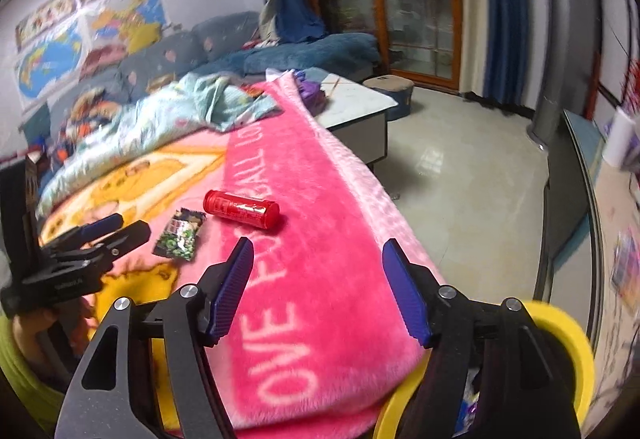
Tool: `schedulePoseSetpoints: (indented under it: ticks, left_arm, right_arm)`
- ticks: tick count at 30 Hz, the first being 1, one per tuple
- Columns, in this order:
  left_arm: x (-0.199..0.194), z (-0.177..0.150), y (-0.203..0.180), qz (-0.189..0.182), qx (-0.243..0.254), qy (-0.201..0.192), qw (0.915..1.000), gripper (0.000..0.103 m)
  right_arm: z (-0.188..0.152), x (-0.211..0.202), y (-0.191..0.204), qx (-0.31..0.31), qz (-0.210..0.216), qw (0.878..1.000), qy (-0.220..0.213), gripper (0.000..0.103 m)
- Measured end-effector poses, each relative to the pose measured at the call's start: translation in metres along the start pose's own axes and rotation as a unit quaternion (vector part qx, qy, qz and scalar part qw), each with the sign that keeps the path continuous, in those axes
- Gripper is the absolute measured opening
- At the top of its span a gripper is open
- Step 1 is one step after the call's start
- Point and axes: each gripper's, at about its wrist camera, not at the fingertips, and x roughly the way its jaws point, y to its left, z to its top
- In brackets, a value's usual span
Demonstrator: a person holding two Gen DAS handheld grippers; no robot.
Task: Collect trash
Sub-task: 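Move both open tools back to the green packet and red tube, then grasp the green snack packet with the left tool while the right tool grasps the red tube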
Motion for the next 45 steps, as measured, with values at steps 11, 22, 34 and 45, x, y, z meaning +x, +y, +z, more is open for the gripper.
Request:
schedulePoseSetpoints:
  ticks: [11,22,34,45]
  left_arm:
    - [0.032,-0.008,0.037,-0.050,-0.095,0.066,0.9921,0.058]
    - [0.052,-0.011,0.045,-0.088,-0.127,0.101,0.9827,0.014]
    - [0.015,0.001,0.052,-0.083,-0.107,0.050,0.9895,0.004]
    - [-0.002,0.013,0.050,-0.074,-0.091,0.018,0.9929,0.004]
  right_arm:
    - [0.020,0.079,0.034,-0.114,0.007,0.992,0.057,0.065]
    - [0.036,0.121,0.052,-0.172,0.032,0.981,0.079,0.077]
    - [0.042,0.169,0.084,-0.245,0.057,0.959,0.128,0.072]
    - [0.025,0.155,0.077,-0.137,0.089,0.980,0.116,0.033]
